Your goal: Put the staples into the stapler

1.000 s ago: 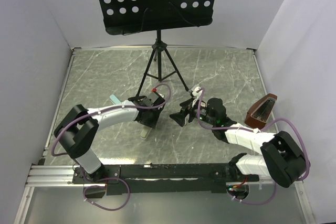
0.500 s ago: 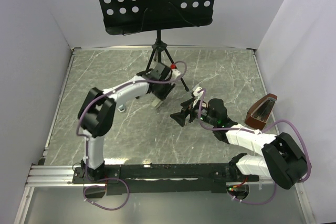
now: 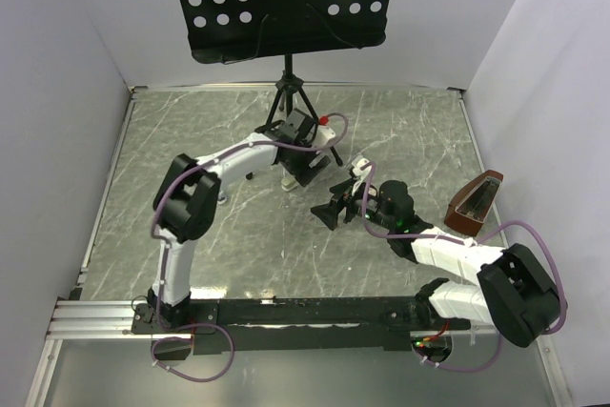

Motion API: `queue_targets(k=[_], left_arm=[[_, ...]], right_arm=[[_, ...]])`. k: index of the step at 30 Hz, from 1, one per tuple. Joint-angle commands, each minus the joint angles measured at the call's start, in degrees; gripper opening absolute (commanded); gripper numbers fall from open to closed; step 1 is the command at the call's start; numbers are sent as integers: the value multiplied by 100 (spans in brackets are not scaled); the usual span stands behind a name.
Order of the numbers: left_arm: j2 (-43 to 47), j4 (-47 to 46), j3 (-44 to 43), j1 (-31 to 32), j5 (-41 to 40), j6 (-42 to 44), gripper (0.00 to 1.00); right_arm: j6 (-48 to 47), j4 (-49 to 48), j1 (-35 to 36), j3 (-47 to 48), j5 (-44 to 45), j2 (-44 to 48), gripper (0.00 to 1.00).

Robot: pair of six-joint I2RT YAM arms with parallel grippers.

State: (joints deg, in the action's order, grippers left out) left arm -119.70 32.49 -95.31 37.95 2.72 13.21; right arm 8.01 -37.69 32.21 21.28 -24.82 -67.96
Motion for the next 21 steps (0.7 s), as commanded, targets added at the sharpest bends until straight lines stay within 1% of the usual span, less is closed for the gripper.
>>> queue_targets(k=[1,3,4,6,7,8,10,11,13,14,15,16,17,19,21], left_arm=[[1376,-375,415,1,-122,-503,96],[1729,-454,811,1,-254,-862,98],[2087,-480,977,1,-437,-986,99],[2476,-568,1609,-7,-701,-1564,99],[2852,-629,1838,-42,-1042,-1767,99],[3038,-639,2293,-77,-1246,-2265,100],[3538,-517,2708,-261,-1781,-2795,99],[3715,-472,3102,-358,-1827,-3259,99],[4223,-445,3491,-638,-1819,-3631,99],[4392,-445,3858,-701,-1906,-3911,99],[4663,-428,4010,-745,-2020,-4045,99],[4779,-367,4237,-815,-2169,-4176,100],[4867,-297,4318,-859,-2492,-4378,99],[4991,-270,4467,-1078,-2680,-4476,100],[4878,-313,4477,-1255,-2917,-4520,99]], right_arm=[[-45,-256,-30,-88,82,257,96],[-54,-300,-39,-115,117,319,96],[-54,-318,-39,-141,118,345,96],[-63,-335,-30,-168,144,389,96],[-63,-327,-39,-177,153,407,96],[-71,-326,-48,-177,161,407,96],[-45,-335,-39,-177,162,381,96],[-54,-335,-39,-168,153,363,96],[-28,-344,-39,-150,144,337,96],[-28,-353,-39,-142,118,302,96],[-28,-353,-39,-133,118,293,96],[-19,-353,-30,-124,118,275,96],[-19,-353,-48,-133,100,275,96],[-10,-362,-39,-124,91,266,96],[-10,-353,-48,-124,83,249,96]])
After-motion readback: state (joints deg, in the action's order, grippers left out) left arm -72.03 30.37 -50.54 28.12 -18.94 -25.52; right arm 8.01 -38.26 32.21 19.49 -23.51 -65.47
